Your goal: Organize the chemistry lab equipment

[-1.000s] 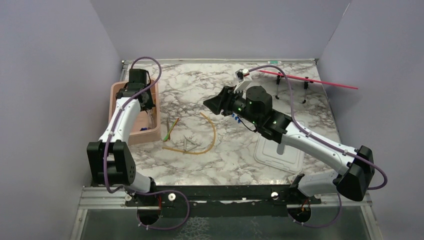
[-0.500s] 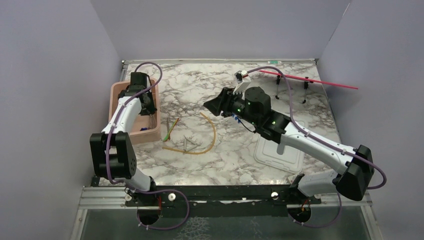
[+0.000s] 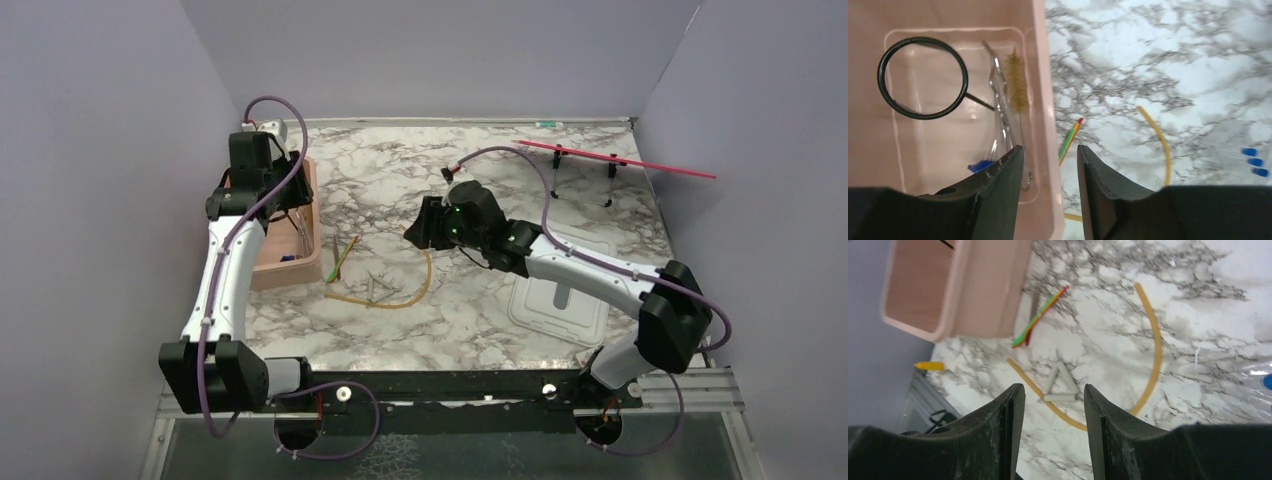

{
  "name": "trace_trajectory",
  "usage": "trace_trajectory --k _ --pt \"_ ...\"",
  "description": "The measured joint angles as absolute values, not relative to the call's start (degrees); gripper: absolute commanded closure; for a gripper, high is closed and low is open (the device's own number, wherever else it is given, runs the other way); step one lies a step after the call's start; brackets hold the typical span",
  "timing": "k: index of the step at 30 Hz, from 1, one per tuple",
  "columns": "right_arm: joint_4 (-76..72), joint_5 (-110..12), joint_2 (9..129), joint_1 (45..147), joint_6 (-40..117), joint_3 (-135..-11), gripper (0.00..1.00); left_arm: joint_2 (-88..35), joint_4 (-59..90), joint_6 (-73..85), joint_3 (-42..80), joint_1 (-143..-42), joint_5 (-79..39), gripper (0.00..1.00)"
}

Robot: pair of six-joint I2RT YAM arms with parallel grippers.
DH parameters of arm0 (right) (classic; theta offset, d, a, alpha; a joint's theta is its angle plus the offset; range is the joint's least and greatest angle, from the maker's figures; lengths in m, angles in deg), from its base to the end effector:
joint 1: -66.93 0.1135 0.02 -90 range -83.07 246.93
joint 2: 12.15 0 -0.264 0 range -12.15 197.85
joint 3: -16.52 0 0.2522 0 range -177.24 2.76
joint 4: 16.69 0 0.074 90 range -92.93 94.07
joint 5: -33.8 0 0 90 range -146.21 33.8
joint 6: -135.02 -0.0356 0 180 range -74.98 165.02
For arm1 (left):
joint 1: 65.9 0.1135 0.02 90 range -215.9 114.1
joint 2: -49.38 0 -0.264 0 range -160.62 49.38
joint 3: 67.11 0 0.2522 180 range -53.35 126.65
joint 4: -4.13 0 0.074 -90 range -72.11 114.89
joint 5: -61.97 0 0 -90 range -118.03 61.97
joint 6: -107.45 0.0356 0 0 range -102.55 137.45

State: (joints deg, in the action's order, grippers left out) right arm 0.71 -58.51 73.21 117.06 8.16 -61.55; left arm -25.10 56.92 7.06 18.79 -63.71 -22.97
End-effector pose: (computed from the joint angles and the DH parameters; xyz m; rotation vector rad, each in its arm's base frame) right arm 0.2244 0.2664 0.2989 -0.2184 2.1154 0.9069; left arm 0.2786 0.0075 0.3455 -0.2059 2.2864 -0.1753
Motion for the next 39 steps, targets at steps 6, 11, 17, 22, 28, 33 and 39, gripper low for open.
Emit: trace_trajectory --k 6,11,17,22,28,33,39 --pt "9.28 -58.55 83.59 117.06 9.65 -66.58 0.46 -17.8 55.02 7.32 19.09 -63.75 -13.72 0.41" --pt "14.53 -54.58 92.49 117.48 14.44 -72.94 0.4 -13.08 52.31 7.21 17.13 -63.77 -7.6 0.39" --pt "19.9 -52.78 101.63 121.0 20.77 -81.29 0.44 -9.67 50.36 5.96 14.31 -63.77 -6.92 0.38" --pt "22.83 -50.21 104.58 122.61 25.58 -83.17 0.44 -8.97 50.32 5.46 13.98 -63.77 -8.65 0.37" --pt "25.54 -49.46 108.6 122.88 30.11 -87.21 0.45 -8.73 50.32 5.04 13.89 -64.17 -9.68 0.37" --pt "26.33 -49.83 110.83 123.07 31.18 -89.77 0.49 -8.68 50.32 4.94 13.65 -64.25 -10.14 0.36" --pt "25.67 -51.71 112.07 124.36 31.68 -91.19 0.58 -8.68 50.34 4.83 13.63 -64.43 -10.6 0.36"
